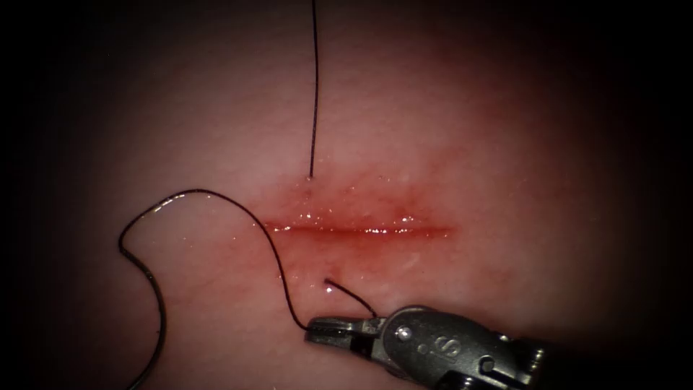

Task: Wound Closure
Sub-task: Pick the needle up off the tissue with the left needle driver

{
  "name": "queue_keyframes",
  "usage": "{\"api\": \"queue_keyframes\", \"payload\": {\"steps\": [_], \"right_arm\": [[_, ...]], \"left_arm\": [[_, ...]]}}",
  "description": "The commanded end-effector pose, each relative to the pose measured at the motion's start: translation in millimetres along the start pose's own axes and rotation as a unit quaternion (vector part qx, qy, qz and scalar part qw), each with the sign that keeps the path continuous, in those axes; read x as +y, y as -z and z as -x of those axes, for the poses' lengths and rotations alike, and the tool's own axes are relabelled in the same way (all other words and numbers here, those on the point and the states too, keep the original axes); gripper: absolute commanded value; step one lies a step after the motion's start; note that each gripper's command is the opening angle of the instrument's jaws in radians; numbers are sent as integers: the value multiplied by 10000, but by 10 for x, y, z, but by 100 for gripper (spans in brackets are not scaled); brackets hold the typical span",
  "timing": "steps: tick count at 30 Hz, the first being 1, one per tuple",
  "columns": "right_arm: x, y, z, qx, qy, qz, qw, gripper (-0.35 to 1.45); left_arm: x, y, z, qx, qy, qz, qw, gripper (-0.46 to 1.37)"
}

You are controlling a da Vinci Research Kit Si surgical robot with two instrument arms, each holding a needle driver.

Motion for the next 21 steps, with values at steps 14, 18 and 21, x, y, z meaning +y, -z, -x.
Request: {"api": "queue_keyframes", "payload": {"steps": [14, 18, 21], "right_arm": [[0, 0, -1, 3, 18, 10, 10000, -35], [0, 0, -1, 3, 19, 9, 10000, -35], [-1, 0, -1, 3, 19, 9, 10000, -35]], "left_arm": [[5, -19, 5, -157, -246, -139, 9995, -35], [2, -34, 8, -228, -254, -222, 9992, -35], [-5, -45, 9, -244, -266, -282, 9990, -28]]}}
